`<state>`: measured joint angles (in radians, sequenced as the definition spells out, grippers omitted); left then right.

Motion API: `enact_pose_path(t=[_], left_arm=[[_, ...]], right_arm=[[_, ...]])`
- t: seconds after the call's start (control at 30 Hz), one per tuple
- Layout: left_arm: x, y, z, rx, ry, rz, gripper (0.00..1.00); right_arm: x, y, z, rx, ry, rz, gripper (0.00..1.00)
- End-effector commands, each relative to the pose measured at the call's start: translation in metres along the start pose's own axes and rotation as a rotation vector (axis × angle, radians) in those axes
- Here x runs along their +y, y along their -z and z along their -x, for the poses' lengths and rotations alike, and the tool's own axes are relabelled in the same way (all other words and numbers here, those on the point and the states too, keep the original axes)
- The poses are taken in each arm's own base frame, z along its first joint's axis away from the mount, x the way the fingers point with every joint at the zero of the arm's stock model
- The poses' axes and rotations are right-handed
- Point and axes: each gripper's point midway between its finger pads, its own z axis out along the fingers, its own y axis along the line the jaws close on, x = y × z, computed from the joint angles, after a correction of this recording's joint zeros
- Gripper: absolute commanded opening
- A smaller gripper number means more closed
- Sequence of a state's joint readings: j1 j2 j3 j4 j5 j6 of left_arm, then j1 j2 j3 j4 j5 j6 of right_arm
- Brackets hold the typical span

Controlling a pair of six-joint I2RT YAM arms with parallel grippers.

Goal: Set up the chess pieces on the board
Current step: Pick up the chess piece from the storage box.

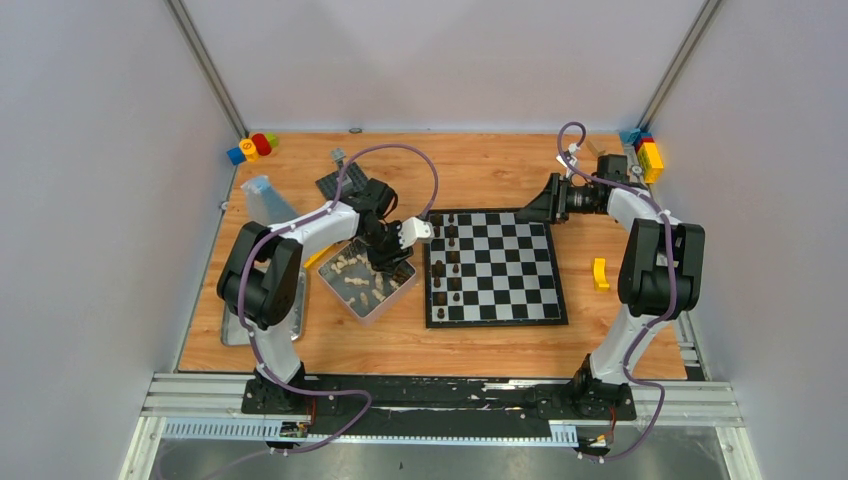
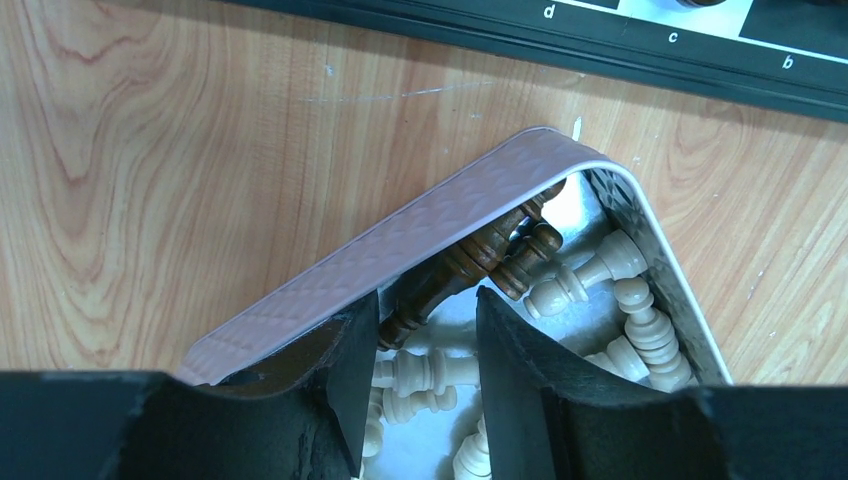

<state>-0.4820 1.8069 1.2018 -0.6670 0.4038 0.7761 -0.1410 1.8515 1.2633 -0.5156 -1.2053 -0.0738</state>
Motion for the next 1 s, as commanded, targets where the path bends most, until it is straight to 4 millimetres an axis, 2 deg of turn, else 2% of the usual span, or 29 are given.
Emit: enact_pose_path(t=[0.0, 0.97], left_arm=[[0.006, -0.001, 0.000, 0.005, -0.040, 0.012, 0.48], [0.003, 0.005, -0.023, 0.067, -0.020, 0.051, 0.23]], right_arm=[[0.004, 0.003, 0.014, -0.019, 0.070, 0.019, 0.51], [0.003, 0.001, 0.014, -0.015, 0.061, 0.029, 0.51]])
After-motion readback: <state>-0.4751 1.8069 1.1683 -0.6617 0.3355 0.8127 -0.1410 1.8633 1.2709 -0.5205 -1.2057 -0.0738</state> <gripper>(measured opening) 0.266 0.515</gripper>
